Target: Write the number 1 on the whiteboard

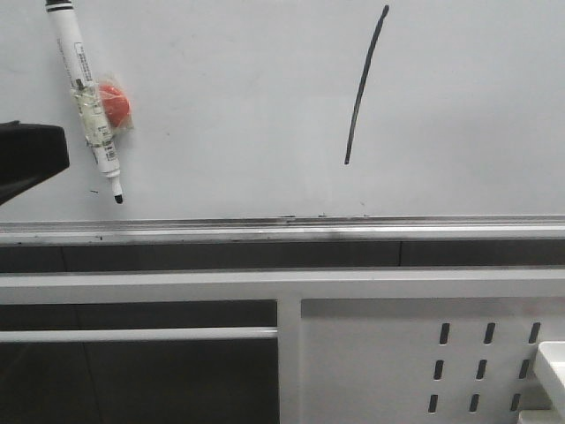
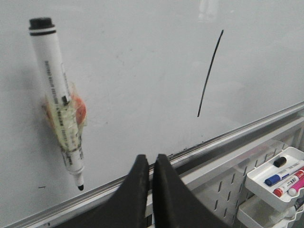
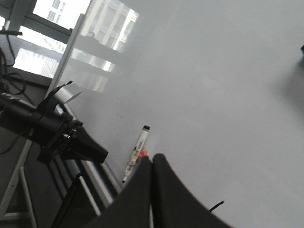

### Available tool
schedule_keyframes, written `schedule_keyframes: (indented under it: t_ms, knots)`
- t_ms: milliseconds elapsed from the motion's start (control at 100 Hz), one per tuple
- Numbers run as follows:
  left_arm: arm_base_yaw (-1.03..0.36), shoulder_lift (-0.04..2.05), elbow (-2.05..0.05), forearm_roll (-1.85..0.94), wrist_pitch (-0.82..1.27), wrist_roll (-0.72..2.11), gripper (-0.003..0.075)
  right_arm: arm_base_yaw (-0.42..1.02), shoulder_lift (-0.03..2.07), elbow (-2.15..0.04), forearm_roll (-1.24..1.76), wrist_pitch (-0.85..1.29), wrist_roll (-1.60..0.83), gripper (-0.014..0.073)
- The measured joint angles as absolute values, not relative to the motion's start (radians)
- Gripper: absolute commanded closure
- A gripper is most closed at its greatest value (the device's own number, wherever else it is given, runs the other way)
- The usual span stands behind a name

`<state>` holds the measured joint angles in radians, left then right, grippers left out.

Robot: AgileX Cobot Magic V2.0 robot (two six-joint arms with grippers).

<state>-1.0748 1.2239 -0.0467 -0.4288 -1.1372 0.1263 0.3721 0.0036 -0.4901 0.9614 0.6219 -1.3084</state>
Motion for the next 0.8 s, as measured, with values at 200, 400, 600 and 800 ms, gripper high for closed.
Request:
schedule_keyframes:
  t_ms: [200,400,600,800]
  knots:
    - [-1.075,1.216,-0.047,-0.337,-1.060,0.139,0.0740,0.372,-0.015,-0.427,0.963,0.688,-1.304,0.0663]
    - [-1.075,1.216,-0.075,-0.220,-0.976,0.143,0.0740,0.372,-0.015,-0.420,0.965,0.708,-1.304,0.0663]
    - [-1.075,1.212,-0.191,-0.169,-0.829,0.230,0.0740,0.372,-0.015,-0.420,0.965,0.709,-1.304,0.0663]
    - [-1.075,1.094,-0.312,-0.157,-0.625,0.249,0.0740,0.372,-0.015,-0.420,0.967,0.709,-1.304,0.0663]
